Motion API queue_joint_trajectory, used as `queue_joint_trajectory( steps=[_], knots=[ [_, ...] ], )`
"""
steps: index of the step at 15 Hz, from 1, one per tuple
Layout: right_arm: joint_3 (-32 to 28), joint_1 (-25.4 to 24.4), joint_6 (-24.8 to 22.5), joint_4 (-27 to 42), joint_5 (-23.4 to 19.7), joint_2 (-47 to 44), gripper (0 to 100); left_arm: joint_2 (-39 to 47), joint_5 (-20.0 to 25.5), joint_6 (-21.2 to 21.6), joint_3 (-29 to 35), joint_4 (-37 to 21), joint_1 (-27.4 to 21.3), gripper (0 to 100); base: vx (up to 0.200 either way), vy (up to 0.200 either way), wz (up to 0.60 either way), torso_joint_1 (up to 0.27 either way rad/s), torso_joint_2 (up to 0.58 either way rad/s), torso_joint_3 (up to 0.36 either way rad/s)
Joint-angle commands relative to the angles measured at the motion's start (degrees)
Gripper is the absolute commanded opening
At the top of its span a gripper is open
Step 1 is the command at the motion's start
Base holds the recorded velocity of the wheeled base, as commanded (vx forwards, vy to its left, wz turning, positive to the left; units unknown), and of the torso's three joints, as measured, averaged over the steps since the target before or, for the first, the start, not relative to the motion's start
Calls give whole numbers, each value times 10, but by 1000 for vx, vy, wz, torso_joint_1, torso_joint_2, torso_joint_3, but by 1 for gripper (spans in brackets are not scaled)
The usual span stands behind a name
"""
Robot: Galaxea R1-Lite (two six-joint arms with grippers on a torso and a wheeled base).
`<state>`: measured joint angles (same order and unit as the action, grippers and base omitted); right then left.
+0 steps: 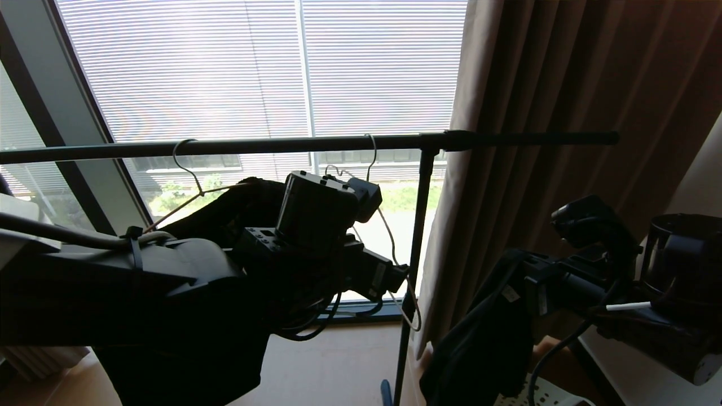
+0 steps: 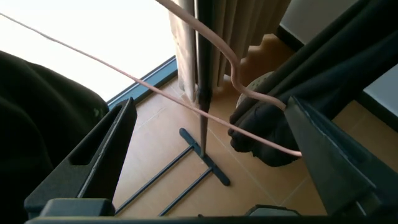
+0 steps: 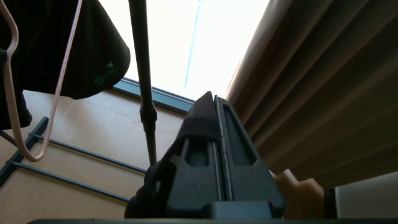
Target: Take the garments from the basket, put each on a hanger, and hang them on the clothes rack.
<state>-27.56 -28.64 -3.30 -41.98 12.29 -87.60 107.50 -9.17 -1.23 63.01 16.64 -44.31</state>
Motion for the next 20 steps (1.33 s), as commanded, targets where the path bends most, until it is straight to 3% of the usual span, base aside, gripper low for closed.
queue_joint_trajectory(
  steps=[1,15,20],
  knots=[
    [1,0,0,0,0,0,0,-7,-4,0,-3,1,3,100,0,0,0,0,0,0],
    [2,-3,1,0,0,1,0,-32,-13,2,14,-1,-18,100,0,0,0,0,0,0],
    [2,-2,1,0,-1,-1,0,77,-19,-1,99,0,-24,100,0,0,0,0,0,0]
  ],
)
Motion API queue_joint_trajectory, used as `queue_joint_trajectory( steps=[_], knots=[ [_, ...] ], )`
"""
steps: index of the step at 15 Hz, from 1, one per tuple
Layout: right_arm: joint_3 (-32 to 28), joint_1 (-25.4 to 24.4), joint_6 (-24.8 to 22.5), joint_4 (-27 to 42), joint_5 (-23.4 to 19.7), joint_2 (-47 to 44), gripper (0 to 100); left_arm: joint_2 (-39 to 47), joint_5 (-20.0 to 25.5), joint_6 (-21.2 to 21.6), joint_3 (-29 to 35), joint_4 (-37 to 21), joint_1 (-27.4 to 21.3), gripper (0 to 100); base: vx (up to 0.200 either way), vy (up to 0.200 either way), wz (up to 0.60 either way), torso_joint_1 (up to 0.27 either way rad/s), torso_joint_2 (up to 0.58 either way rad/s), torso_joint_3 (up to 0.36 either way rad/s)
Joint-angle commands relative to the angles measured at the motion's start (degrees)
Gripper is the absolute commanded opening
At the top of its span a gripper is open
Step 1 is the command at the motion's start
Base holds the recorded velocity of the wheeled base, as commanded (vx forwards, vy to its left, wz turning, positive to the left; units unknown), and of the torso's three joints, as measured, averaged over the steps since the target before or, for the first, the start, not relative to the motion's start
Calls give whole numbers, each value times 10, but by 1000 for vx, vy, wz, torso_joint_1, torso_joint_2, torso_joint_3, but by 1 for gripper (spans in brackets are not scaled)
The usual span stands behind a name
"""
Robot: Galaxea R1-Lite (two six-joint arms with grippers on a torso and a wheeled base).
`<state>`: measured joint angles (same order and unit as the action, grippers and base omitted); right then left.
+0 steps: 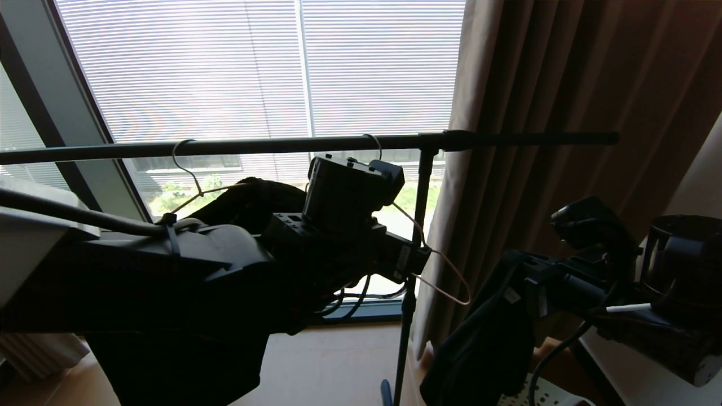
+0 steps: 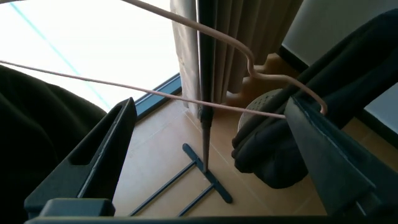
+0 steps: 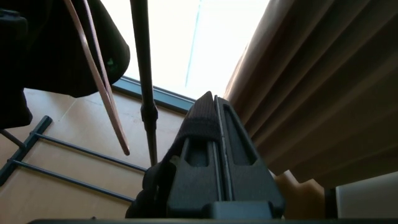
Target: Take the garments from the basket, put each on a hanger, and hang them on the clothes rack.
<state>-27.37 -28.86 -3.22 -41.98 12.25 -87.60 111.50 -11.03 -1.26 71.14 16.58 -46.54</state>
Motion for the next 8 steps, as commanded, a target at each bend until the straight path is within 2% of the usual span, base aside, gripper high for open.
queue_joint_trajectory(
  steps=[1,8],
  knots=[
    [0,0,0,0,0,-1,0,37,0,-1,19,0,-2,100,0,0,0,0,0,0],
    [0,0,0,-15,1,-24,0,14,-1,-12,17,0,-17,100,0,0,0,0,0,0]
  ],
)
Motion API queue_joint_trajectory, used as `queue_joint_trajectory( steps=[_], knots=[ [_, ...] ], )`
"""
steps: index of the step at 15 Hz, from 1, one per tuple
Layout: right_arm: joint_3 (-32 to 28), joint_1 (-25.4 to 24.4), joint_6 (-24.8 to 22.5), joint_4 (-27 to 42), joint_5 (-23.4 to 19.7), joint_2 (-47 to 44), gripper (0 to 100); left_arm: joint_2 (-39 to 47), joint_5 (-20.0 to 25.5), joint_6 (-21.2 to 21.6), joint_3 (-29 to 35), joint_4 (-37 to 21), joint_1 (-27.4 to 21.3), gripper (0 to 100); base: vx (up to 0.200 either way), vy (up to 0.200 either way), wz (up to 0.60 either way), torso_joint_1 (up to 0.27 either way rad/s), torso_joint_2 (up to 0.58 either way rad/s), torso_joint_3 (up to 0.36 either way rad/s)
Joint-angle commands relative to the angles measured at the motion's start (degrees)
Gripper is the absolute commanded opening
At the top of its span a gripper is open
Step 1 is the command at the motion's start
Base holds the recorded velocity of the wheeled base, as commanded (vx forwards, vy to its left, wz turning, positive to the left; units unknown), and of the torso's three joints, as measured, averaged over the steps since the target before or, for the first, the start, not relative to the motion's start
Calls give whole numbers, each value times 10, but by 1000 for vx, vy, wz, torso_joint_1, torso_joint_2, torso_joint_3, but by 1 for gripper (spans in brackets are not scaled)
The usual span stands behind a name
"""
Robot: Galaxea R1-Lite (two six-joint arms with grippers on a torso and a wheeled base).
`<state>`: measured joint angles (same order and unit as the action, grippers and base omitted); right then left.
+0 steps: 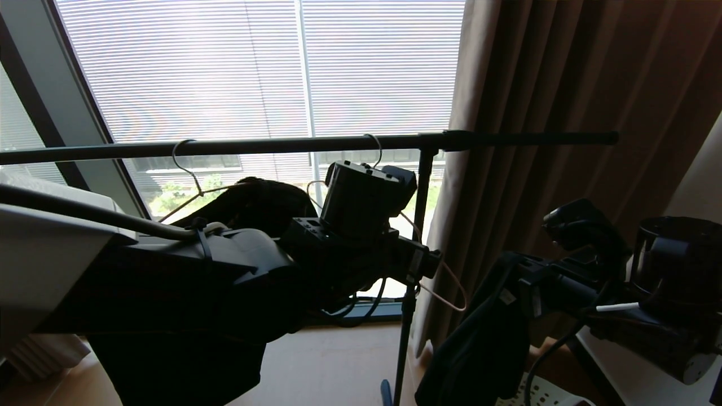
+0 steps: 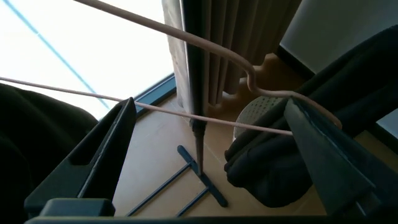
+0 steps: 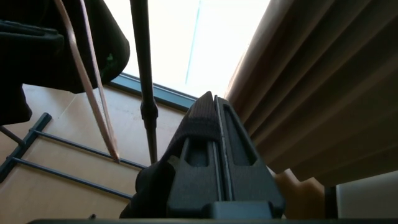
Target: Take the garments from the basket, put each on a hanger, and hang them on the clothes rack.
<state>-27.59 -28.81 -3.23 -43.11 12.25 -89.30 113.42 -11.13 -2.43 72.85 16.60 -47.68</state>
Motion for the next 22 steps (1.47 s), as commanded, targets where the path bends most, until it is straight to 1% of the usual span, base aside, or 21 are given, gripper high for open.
queue_joint_trajectory(
  steps=[1,6,8,11,12,14,17,22],
  knots=[
    [3,0,0,-8,1,-11,0,-7,0,0,2,1,-9,100,0,0,0,0,0,0],
    [3,-1,0,-9,0,-13,0,14,0,-1,12,0,-9,100,0,0,0,0,0,0],
    [3,-1,0,-9,0,-13,0,15,-12,-1,-3,0,5,100,0,0,0,0,0,0],
    [3,0,0,-9,0,-13,0,10,-39,0,-30,0,7,100,0,0,0,0,0,0],
    [3,0,0,-9,0,-13,0,-4,-52,0,-45,0,7,100,0,0,0,0,0,0],
    [3,-1,0,-9,0,-13,0,-24,-55,0,-65,0,7,100,0,0,0,0,0,0],
    [3,-1,0,-9,0,-13,0,-38,-56,0,-71,0,7,100,0,0,0,0,0,0],
    [3,0,1,-9,0,-13,0,-37,-65,1,-72,0,13,100,0,0,0,0,0,0]
  ],
)
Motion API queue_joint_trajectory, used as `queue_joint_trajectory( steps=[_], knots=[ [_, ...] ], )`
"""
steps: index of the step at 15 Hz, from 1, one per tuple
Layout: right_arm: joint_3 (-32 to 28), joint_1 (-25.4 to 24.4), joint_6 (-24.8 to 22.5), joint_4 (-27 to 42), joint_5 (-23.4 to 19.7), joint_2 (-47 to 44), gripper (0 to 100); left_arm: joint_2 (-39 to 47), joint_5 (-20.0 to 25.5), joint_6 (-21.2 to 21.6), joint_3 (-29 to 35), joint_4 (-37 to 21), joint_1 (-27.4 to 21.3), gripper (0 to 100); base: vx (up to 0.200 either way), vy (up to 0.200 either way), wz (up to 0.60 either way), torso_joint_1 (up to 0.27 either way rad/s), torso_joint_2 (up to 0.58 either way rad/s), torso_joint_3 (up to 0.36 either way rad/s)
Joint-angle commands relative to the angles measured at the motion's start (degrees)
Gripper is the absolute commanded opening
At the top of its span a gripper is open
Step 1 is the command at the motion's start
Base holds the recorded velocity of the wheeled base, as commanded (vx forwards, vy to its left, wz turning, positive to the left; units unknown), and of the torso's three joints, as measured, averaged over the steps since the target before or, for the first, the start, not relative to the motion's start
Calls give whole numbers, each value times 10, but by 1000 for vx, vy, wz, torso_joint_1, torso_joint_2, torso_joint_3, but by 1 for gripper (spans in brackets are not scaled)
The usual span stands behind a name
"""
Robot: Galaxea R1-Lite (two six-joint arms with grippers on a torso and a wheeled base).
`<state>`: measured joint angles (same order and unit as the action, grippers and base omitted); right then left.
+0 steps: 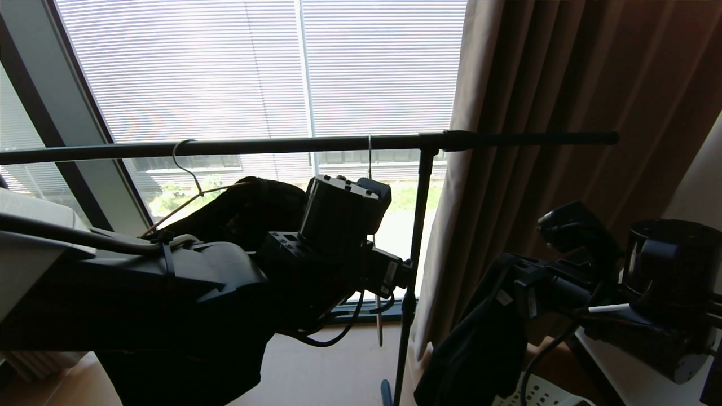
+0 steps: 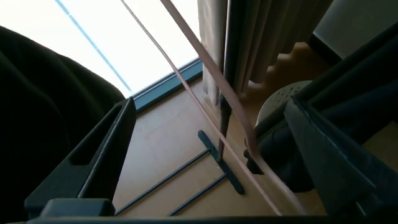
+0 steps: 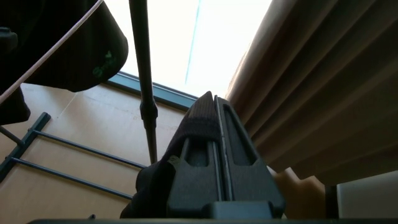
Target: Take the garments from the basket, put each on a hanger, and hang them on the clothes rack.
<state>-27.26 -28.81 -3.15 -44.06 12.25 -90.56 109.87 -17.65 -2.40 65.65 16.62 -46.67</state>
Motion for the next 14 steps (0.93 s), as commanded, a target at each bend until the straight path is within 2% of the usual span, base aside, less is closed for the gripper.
queue_joint_trajectory(
  steps=[1,7,8,14],
  knots=[
    [-1,0,0,0,0,-1,0,-1,0,0,0,0,3,100,0,0,0,0,0,0],
    [-1,0,0,-1,0,-1,0,-2,-26,-1,-17,2,17,100,0,0,0,0,0,0],
    [0,-1,-1,-1,0,0,0,-2,-32,-1,-18,2,18,0,0,0,0,0,0,0],
    [2,-1,0,0,1,0,0,-33,-44,-12,-49,3,18,0,0,0,0,0,0,0]
  ],
)
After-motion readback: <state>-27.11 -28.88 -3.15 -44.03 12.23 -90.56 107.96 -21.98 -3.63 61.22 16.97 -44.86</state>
